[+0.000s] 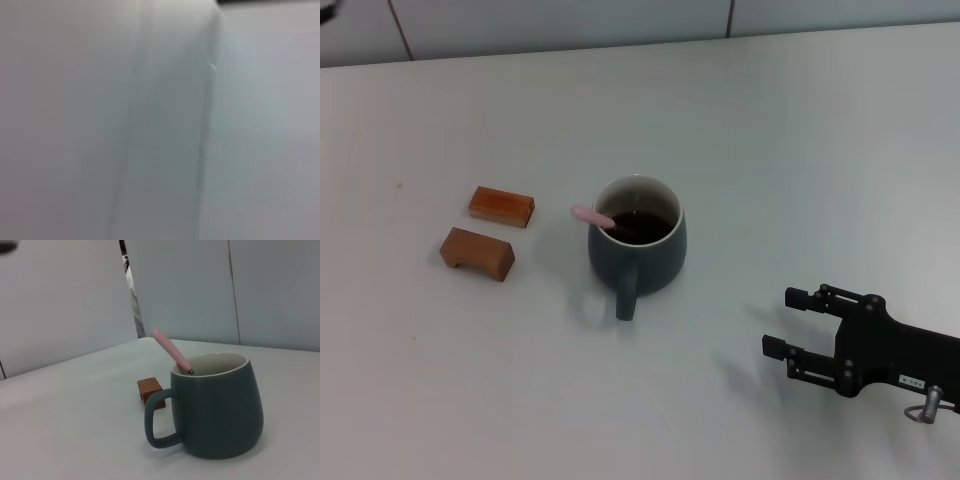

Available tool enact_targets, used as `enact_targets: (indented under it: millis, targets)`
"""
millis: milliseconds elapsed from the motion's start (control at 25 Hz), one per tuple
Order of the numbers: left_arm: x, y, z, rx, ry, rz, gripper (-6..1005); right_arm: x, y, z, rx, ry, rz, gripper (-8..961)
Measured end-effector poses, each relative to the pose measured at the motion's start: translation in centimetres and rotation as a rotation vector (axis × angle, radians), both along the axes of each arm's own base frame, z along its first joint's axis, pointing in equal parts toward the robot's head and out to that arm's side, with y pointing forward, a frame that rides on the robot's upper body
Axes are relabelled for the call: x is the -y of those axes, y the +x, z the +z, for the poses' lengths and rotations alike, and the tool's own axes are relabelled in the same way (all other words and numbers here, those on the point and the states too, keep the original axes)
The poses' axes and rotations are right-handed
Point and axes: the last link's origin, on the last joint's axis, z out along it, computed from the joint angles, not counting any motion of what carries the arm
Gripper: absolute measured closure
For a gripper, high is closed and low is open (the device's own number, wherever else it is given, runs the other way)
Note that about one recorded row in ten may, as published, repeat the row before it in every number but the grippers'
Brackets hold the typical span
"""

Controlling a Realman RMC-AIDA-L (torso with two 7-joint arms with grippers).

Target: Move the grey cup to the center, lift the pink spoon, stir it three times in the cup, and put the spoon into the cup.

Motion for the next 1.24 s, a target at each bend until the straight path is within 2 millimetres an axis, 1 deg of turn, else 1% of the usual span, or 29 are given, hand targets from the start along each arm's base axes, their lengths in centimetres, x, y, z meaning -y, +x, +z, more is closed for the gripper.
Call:
enact_targets:
  millis: [80,120,160,200,280,320,360,400,440,560,640,720,800,880,960,1000,1040,1240]
  targets:
    - [0.4,-3.1,0.1,0.075,0.037,0.064,613,0.0,0.0,0.0,0.000,0.000,0.001,243]
    - [0.9,-4.3,-0.3,0.072,0.054,0.073,610,0.0,0.0,0.0,0.001,0.000,0.001,243]
    - [1.8,-5.8,-0.9,0.066,0.081,0.068,607,0.0,0.0,0.0,0.001,0.001,0.001,243]
    - [2.7,-6.8,-1.5,0.053,0.103,0.052,604,0.0,0.0,0.0,0.002,0.003,0.001,243]
    - [2.7,-6.8,-1.5,0.053,0.103,0.052,598,0.0,0.1,0.1,0.003,0.007,0.000,243]
    - [4.4,-8.2,-2.4,0.019,0.162,-0.001,596,0.0,0.1,0.1,0.005,0.009,0.000,243]
    - [8.3,-11.9,-4.3,-0.040,0.289,-0.005,593,0.0,0.2,0.1,0.006,0.010,0.000,243]
    - [9.1,-12.8,-4.7,-0.052,0.308,0.017,590,0.0,0.2,0.1,0.008,0.012,0.000,243]
    - [9.7,-13.4,-5.0,-0.063,0.318,0.035,568,0.0,0.2,0.2,0.009,0.014,0.000,243]
    - [12.5,-15.8,-6.7,-0.130,0.326,0.107,503,-0.2,0.1,0.2,0.011,0.017,0.002,243]
    - [14.3,-17.0,-8.3,-0.202,0.304,0.124,460,-0.4,0.0,0.2,0.012,0.018,0.005,243]
    - [15.0,-17.4,-9.1,-0.231,0.288,0.128,416,-0.5,-0.1,0.2,0.012,0.020,0.009,243]
    - [16.0,-18.0,-10.9,-0.278,0.221,0.130,373,-0.7,-0.1,0.3,0.012,0.023,0.011,243]
    - [16.5,-18.2,-11.9,-0.318,0.177,0.118,308,-0.9,-0.1,0.4,0.014,0.032,0.012,243]
    - [16.7,-18.3,-12.6,-0.344,0.147,0.110,244,-1.0,-0.1,0.5,0.014,0.040,0.012,243]
    - [16.7,-18.3,-12.6,-0.344,0.147,0.110,211,-1.1,-0.2,0.5,0.014,0.044,0.013,243]
    - [16.9,-18.3,-13.2,-0.358,0.124,0.104,179,-1.1,-0.2,0.5,0.016,0.048,0.015,243]
    - [17.2,-18.3,-14.0,-0.369,0.082,0.099,137,-1.0,-0.1,0.6,0.021,0.062,0.022,243]
